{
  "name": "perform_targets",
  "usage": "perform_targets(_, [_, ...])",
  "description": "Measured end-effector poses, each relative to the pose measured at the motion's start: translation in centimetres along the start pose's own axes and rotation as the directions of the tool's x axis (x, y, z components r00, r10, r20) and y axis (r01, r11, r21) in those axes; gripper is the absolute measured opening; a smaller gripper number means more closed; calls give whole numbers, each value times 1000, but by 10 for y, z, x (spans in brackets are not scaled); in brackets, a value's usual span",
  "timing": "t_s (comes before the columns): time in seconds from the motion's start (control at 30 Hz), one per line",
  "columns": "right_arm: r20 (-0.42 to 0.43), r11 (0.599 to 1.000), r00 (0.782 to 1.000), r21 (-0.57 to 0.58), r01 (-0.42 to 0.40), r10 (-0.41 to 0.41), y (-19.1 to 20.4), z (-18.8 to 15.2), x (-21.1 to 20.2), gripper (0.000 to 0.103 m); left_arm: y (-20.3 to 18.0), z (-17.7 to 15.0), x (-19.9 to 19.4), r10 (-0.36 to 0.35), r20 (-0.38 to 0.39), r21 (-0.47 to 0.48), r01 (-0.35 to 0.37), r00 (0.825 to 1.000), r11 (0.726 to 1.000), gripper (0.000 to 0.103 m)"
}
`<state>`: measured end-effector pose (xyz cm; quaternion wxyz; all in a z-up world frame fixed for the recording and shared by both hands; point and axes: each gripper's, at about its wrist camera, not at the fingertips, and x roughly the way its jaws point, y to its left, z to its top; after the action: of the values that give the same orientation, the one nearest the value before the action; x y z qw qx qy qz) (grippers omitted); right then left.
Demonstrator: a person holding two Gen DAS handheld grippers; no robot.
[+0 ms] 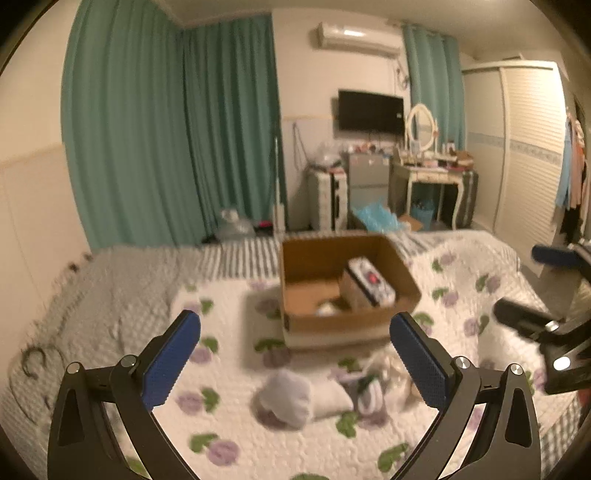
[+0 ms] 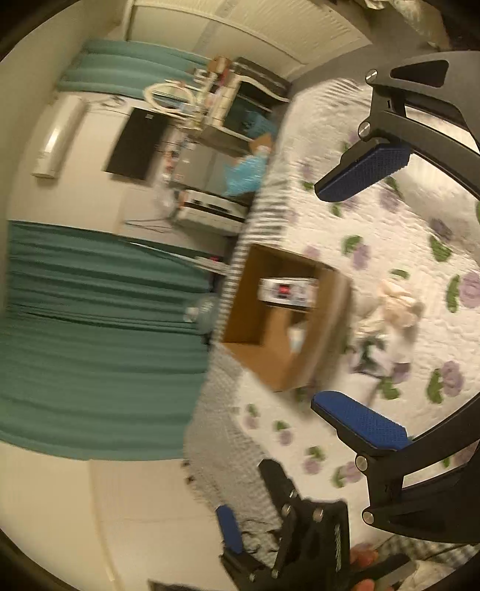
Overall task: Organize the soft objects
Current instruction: 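Move both tools back toward the socks and lace cloth on the quilt, then grasp the cream lace cloth with the right tool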
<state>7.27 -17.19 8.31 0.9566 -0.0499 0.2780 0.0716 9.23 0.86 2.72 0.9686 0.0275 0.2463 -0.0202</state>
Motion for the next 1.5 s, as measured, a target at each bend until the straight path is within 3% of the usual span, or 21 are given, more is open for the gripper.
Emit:
perform_targets(0.13, [-114,999,993,29,-24,27,-2,-39,49,103,-5,-35,26,-15,-81,-35,12,997,999,103])
perform_targets(0.3, [-251,996,967,84,-24,45,-11,-89,118,102,-18,-67,60,-18,-181,-48,10,983,999,103])
perform_targets(0.6, [-379,965,910,251,-75,169,-36,-152,189,88,-25,-89,100,-36,-283,-73,16,959,997,103])
perform_targets(0.67, [-377,956,904,275,-101,203,-39,-154,195,77,-27,-92,104,-42,-300,-79,19,953,997,103])
perform_targets(0.73, [-381,956,899,268,-118,218,-36,-155,200,55,-33,-96,107,-38,-315,-61,20,948,998,103])
perform_targets(0.83, [-389,956,890,257,-145,239,-31,-157,202,32,-41,-98,108,-38,-331,-43,25,943,999,103])
perform_targets(1.0, [-341,958,918,264,-115,204,-35,-150,186,25,-52,-100,109,-63,-362,-62,44,930,997,103])
perform_targets(1.17, [-287,958,947,281,-63,146,-48,-145,159,25,-73,-99,103,-89,-350,-57,74,932,996,103])
perform_targets(1.3, [-253,946,958,322,-49,136,-63,-145,144,25,-90,-108,104,-145,-396,-58,133,907,989,82])
perform_targets(1.43, [-252,934,955,351,-61,158,-69,-147,144,25,-98,-116,110,-161,-435,-48,156,886,987,57])
perform_targets(1.5, [-253,935,953,347,-69,165,-68,-147,145,25,-102,-117,112,-171,-438,-49,167,883,985,56])
